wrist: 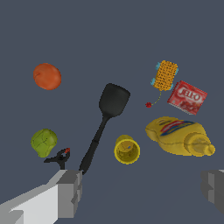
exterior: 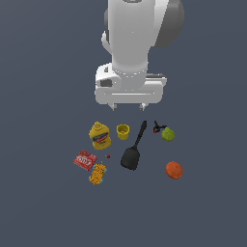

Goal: Pick up a designated object from a clutter of objects.

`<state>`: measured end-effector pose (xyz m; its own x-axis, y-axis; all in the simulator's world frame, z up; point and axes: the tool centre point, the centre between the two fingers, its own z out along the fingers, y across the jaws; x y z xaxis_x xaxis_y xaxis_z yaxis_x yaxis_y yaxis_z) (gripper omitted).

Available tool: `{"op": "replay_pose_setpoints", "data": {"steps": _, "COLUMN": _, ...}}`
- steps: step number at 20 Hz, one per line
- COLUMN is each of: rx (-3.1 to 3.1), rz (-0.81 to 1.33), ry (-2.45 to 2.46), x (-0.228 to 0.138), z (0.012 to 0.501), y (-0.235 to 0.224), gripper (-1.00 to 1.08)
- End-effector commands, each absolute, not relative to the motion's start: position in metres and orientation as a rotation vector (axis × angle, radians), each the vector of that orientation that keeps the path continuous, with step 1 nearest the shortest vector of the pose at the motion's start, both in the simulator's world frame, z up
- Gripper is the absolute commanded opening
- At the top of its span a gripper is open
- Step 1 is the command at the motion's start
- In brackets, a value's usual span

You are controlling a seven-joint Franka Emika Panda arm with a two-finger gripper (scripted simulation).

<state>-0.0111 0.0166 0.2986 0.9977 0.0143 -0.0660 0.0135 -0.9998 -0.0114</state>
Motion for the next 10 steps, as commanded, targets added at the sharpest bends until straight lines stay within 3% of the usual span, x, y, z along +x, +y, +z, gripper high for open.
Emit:
{"op": "replay_pose_setpoints", "data": {"steps": 1, "rx": -3.129, "rz": 0.104, "ry": -0.022, "x": -0.011, "z": 0.299, "y": 0.017, "gripper": 1.0}}
{"op": "replay_pose_setpoints", "data": {"steps": 10, "rx": -3.131, "rz": 0.058, "ry": -0.152, "x": -0.01, "z": 0.311, "y": 0.045, "gripper": 1.0}}
